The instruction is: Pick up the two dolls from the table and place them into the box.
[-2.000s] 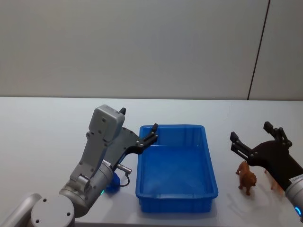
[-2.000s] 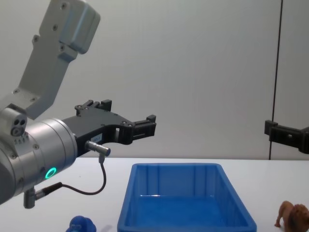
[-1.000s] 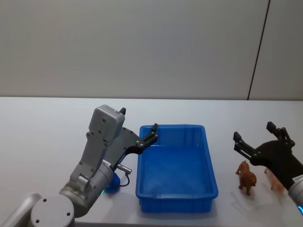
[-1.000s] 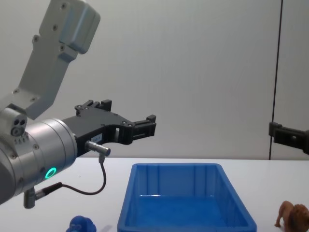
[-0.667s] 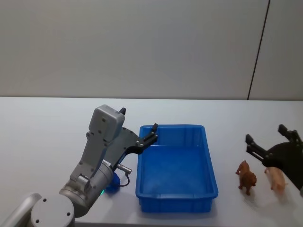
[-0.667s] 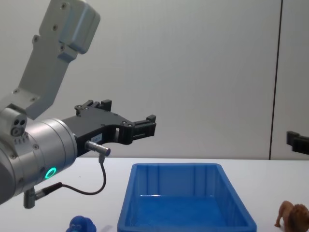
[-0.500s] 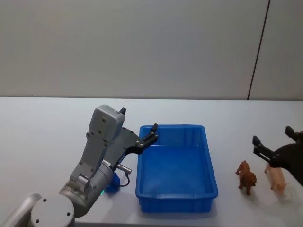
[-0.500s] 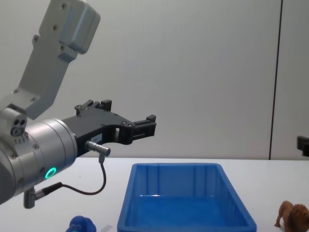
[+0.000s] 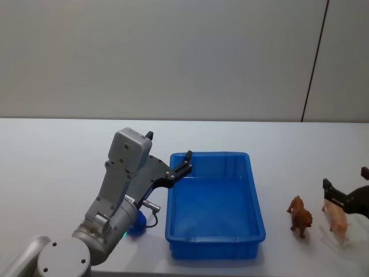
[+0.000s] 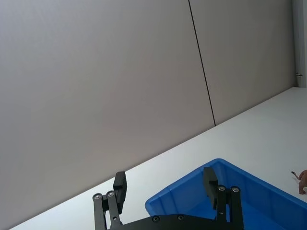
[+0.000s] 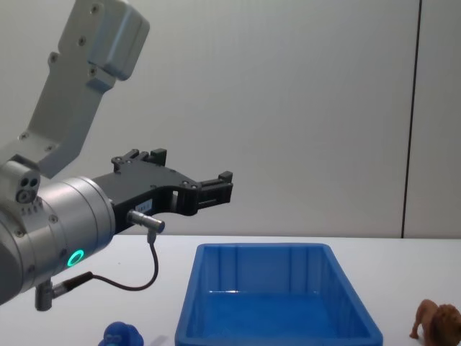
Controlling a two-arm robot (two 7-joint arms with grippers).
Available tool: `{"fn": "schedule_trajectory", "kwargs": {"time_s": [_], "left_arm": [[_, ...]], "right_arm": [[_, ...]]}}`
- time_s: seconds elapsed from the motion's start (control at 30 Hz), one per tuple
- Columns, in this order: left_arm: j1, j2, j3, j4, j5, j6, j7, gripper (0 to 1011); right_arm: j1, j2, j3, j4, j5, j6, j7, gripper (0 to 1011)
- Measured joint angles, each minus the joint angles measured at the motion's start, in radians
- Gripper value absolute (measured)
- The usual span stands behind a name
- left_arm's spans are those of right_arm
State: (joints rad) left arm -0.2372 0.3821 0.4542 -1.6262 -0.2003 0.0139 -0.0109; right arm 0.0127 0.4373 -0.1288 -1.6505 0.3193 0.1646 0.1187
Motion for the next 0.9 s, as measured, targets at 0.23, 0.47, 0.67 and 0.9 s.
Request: {"fn": "schedule_trajectory", "kwargs": {"time_s": [0.23, 0.47, 0.67, 0.9], "left_arm": [[0.0, 0.0, 0.0, 0.0, 0.0, 0.0, 0.0, 1001], [0.0, 0.0, 0.0, 0.0, 0.0, 0.0, 0.0, 1001], [0.0, 0.0, 0.0, 0.0, 0.0, 0.0, 0.0, 1002], [0.0, 0.0, 0.0, 0.0, 0.0, 0.0, 0.0, 1002]], "right_arm": [[0.008, 0.005, 0.002, 0.027, -0.011, 0.05, 0.021, 1000], [0.016, 0.005, -0.001, 0.051, -0.022, 0.102, 0.04, 1000], [0.024, 0.004, -0.005, 0.071, -0.027, 0.144, 0.058, 1000], [0.03, 0.002, -0.009, 0.089, -0.031, 0.185, 0.078, 1000]]}}
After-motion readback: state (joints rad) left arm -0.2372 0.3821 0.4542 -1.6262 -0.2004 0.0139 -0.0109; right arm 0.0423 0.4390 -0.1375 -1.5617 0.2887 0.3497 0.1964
